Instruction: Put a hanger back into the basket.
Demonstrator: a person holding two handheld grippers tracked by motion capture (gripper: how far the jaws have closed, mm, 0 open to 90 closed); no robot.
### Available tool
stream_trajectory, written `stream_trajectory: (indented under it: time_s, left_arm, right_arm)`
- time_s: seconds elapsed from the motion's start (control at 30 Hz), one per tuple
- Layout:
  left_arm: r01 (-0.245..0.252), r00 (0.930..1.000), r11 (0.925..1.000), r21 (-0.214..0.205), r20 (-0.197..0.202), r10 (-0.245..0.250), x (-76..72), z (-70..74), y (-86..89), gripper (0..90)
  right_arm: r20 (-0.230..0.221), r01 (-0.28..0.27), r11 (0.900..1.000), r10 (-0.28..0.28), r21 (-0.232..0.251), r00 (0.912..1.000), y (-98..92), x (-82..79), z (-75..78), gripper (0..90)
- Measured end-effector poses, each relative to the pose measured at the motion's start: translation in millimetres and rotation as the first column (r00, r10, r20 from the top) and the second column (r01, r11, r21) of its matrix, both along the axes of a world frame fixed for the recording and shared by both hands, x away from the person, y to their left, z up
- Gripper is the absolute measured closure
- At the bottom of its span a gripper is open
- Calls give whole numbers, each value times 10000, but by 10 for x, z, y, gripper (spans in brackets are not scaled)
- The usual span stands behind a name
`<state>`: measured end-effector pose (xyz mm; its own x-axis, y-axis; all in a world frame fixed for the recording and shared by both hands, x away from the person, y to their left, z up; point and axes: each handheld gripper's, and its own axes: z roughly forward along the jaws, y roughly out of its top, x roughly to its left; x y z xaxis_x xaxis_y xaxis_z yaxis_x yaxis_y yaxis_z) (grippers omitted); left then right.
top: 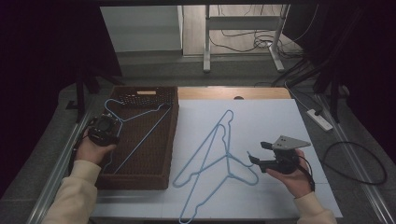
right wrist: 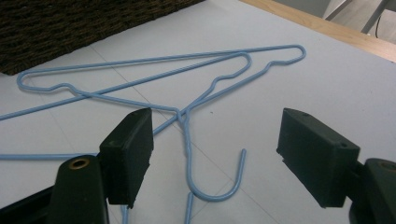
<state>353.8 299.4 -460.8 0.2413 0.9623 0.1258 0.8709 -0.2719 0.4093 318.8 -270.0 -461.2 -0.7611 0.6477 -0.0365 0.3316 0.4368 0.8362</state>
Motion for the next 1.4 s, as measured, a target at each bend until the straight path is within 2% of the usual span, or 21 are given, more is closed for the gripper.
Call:
stream_trajectory:
  time_s: [0.07, 0.13, 0.17, 0.2, 0.23, 0.27, 0.3, 0.33, 0.37, 0.47, 0.57, 0.63, 0.67, 0.8, 0.87, 1.0, 1.03, 1.2, 1.3, 1.4]
  left_arm:
    - [55, 9988, 9997, -241, 482, -43, -46, 64, -15, 503]
    - [290, 9947, 9971, -711, 1003, -218, -101, 141, -38, 462]
    - [526, 9897, 9921, -1137, 1386, -366, -147, 198, -60, 440]
    - [526, 9897, 9921, -1137, 1386, -366, -147, 198, -60, 418]
    - [782, 9852, 9873, -1384, 1623, -553, -178, 235, -77, 418]
    - [1147, 9780, 9764, -1829, 1932, -787, -233, 290, -107, 400]
    - [1278, 9743, 9721, -1969, 2081, -860, -260, 313, -121, 393]
    - [1506, 9673, 9639, -2196, 2342, -978, -303, 348, -145, 389]
    - [1674, 9630, 9580, -2329, 2466, -1083, -329, 368, -160, 382]
    - [2229, 9431, 9348, -2767, 3039, -1349, -448, 457, -220, 365]
    - [2757, 9205, 9128, -3013, 3564, -1604, -556, 520, -286, 353]
    - [2974, 9090, 9089, -2924, 3780, -1758, -607, 544, -336, 348]
    - [3203, 8982, 9026, -2875, 3949, -1929, -651, 562, -396, 346]
    - [3738, 8777, 8812, -2893, 4174, -2353, -738, 589, -547, 338]
    - [4012, 8691, 8659, -2988, 4228, -2568, -778, 585, -635, 336]
    - [4391, 8582, 8463, -3016, 4194, -2958, -832, 555, -801, 333]
    - [4391, 8582, 8463, -3016, 4194, -2958, -832, 555, -801, 333]
    - [4867, 8433, 8227, -2936, 4038, -3548, -868, 503, -1020, 332]
    - [4974, 8400, 8192, -2855, 3942, -3727, -865, 477, -1105, 330]
    - [4969, 8410, 8154, -2970, 3967, -3680, -862, 455, -1143, 331]
  right_arm:
    - [-3, 3, 10000, -3, -6, 10000, 1, 0, -1, 276]
    - [3, -4, 10000, 4, -8, 10000, 3, 0, 0, 276]
    - [10, -7, 10000, 7, -8, 10000, 4, -1, 0, 277]
    - [13, -16, 10000, 16, -12, 10000, 4, -2, 1, 276]
    - [13, -16, 10000, 16, -12, 10000, 4, -2, 1, 276]
    - [18, -15, 10000, 15, -10, 10000, 3, -3, 1, 277]
    - [17, -14, 10000, 14, -5, 10000, 2, -3, 1, 277]
    - [15, -11, 10000, 11, -2, 10000, 1, -3, 2, 276]
    - [16, -1, 10000, 1, -5, 10000, -1, -2, 1, 276]
    - [-6, 15, 10000, -16, -23, 10000, -7, -2, 3, 276]
    - [4, 23, 10000, -23, -5, 10000, -11, -4, 4, 275]
    - [3, 31, 10000, -31, -16, 10000, -12, -3, 3, 275]
    - [2, 42, 10000, -42, -29, 10000, -12, -2, 2, 275]
    - [14, 67, 9999, -67, -78, 10000, -17, 2, -3, 275]
    - [2, 93, 9999, -93, -73, 10000, -22, 2, -4, 275]
    - [-8, 107, 9999, -107, -110, 9999, -29, 8, -11, 275]
    - [-8, 107, 9999, -107, -110, 9999, -29, 8, -11, 275]
    - [3, 115, 9998, -115, -145, 9999, -25, 7, -15, 275]
    - [5, 99, 9998, -99, -164, 10000, -24, 7, -16, 275]
    - [-3, 104, 9998, -104, -161, 9999, -29, 7, -17, 275]
